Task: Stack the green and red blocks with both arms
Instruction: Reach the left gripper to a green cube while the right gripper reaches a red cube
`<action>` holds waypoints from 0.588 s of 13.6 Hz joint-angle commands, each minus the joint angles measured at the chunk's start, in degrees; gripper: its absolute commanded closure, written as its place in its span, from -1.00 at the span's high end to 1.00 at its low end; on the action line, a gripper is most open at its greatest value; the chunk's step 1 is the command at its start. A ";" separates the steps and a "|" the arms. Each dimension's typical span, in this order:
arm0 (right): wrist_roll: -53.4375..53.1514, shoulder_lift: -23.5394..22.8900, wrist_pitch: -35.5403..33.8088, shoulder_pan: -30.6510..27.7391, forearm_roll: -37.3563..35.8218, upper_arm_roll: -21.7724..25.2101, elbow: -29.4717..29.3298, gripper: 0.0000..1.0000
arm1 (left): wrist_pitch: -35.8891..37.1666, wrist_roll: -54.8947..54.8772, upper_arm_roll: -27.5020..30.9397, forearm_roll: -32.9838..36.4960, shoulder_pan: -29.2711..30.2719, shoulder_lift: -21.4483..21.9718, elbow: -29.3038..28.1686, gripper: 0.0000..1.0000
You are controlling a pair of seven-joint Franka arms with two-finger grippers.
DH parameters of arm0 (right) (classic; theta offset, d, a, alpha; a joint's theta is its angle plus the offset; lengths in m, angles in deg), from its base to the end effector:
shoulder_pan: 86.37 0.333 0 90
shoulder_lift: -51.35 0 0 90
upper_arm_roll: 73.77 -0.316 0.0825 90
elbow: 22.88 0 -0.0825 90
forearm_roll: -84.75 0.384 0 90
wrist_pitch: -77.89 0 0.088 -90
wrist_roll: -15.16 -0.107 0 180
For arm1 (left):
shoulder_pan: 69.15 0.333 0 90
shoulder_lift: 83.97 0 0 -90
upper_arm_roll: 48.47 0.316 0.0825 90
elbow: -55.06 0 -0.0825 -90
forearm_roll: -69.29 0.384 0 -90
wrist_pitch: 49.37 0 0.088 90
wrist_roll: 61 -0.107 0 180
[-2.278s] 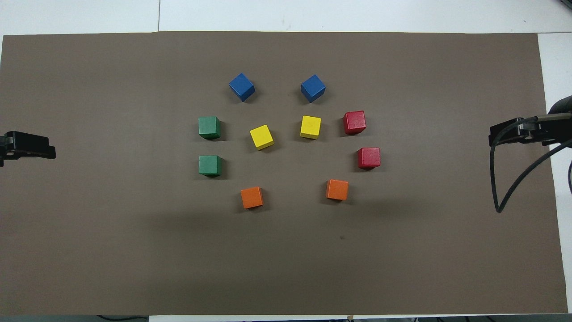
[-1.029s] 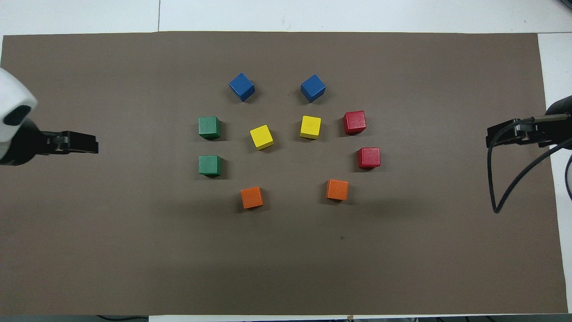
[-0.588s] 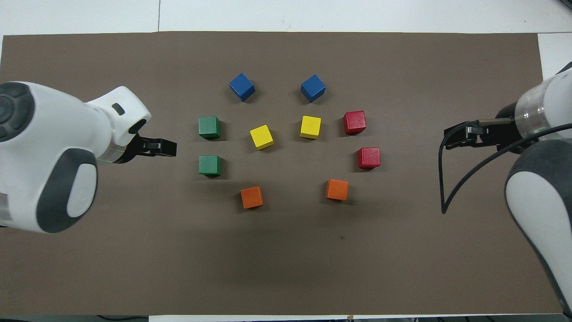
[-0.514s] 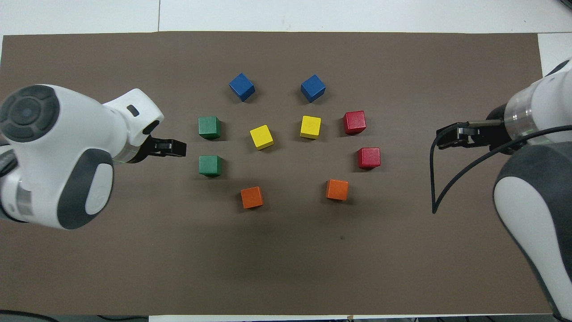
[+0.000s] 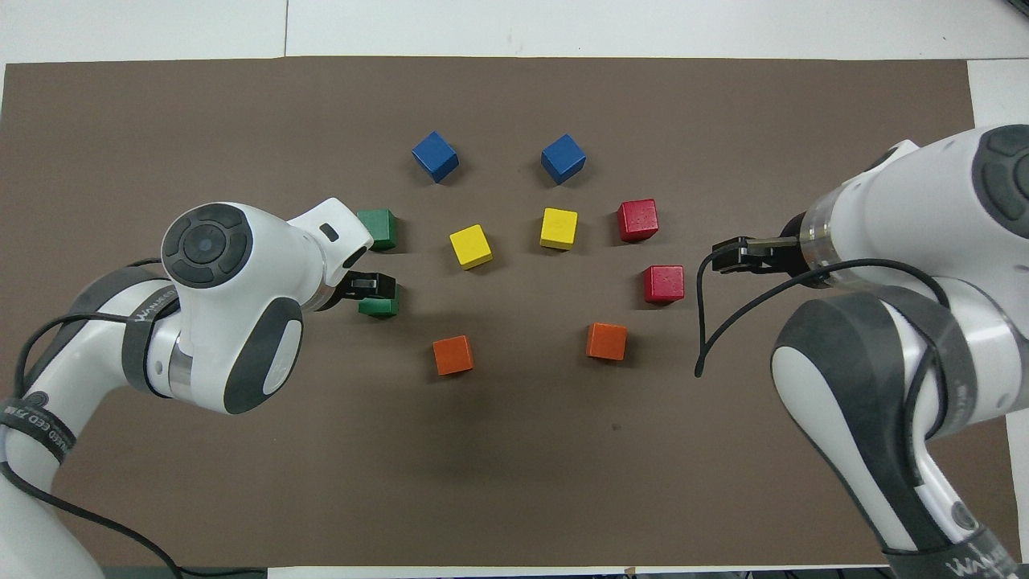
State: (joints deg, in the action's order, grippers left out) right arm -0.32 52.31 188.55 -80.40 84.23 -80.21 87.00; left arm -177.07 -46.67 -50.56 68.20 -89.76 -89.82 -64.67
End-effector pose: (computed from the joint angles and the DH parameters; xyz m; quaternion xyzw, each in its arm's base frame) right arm 0.5454 0.1197 0.4995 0.9996 -0.0252 0.0159 0.0014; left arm 0.5225 -0.2189 0.3790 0.9975 -0.0672 0.0146 0.0149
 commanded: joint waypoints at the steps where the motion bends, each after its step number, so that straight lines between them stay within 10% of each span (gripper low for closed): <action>1: -1.91 -2.45 4.54 0.27 0.78 -0.42 1.22 0.98 | -3.07 1.93 0.85 0.12 -1.19 -1.43 -0.94 1.00; 8: -5.16 -11.59 14.04 2.55 0.70 -0.34 0.96 0.91 | -8.61 3.61 1.03 0.21 -3.73 -8.46 -0.07 1.00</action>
State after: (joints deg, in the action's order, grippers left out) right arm -3.67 42.21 200.78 -78.60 84.25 -80.21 88.22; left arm -183.45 -44.37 -50.57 68.20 -91.35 -95.88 -64.97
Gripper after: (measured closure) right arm 0.013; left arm 0.000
